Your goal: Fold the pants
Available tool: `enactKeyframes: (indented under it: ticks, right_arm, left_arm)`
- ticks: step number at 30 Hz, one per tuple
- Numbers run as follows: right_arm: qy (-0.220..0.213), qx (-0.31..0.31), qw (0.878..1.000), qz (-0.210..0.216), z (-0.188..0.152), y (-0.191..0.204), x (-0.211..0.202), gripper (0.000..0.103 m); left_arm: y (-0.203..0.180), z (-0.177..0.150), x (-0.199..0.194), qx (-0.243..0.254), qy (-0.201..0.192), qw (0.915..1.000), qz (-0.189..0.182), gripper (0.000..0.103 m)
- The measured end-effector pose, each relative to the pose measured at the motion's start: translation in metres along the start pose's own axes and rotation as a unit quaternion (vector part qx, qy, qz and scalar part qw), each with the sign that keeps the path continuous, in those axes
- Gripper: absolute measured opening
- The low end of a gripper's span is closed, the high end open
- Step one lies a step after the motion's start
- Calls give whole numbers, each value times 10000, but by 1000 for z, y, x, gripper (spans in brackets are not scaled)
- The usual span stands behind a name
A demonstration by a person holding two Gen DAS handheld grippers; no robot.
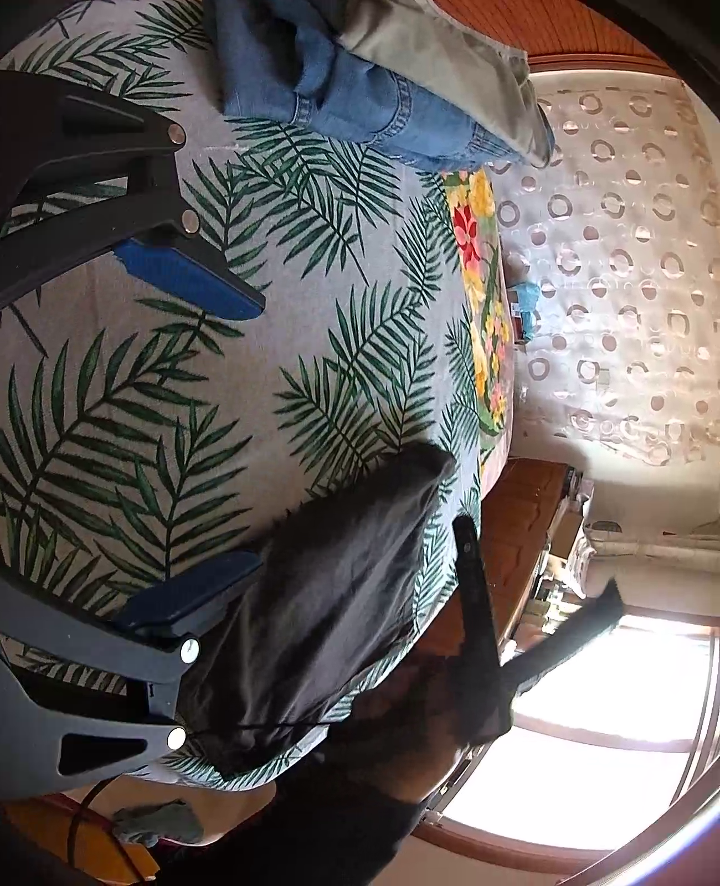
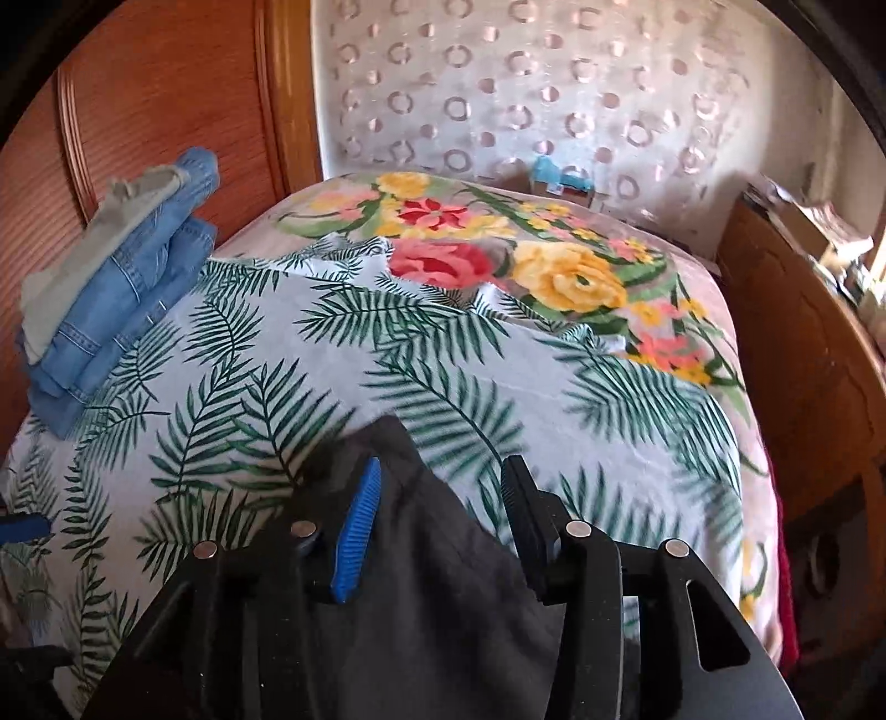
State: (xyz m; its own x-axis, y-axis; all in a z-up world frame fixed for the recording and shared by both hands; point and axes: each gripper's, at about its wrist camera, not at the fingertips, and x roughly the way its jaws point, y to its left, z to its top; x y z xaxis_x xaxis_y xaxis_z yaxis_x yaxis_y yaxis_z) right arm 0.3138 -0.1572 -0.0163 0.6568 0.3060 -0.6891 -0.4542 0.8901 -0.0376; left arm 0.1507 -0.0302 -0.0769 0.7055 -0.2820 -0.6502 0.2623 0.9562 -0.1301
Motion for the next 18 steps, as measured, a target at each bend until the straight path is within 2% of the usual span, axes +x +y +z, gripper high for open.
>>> enactKeyframes:
  ticks: [9, 18]
  right_arm:
    - [-372, 305, 9985, -246, -81, 3, -88, 47]
    - [-561, 637, 9959, -316, -159, 17, -146, 47]
  left_arm:
    - [-24, -2, -9, 185, -46, 9997, -131, 87]
    - [-46, -4, -20, 432, -142, 9988, -178, 87]
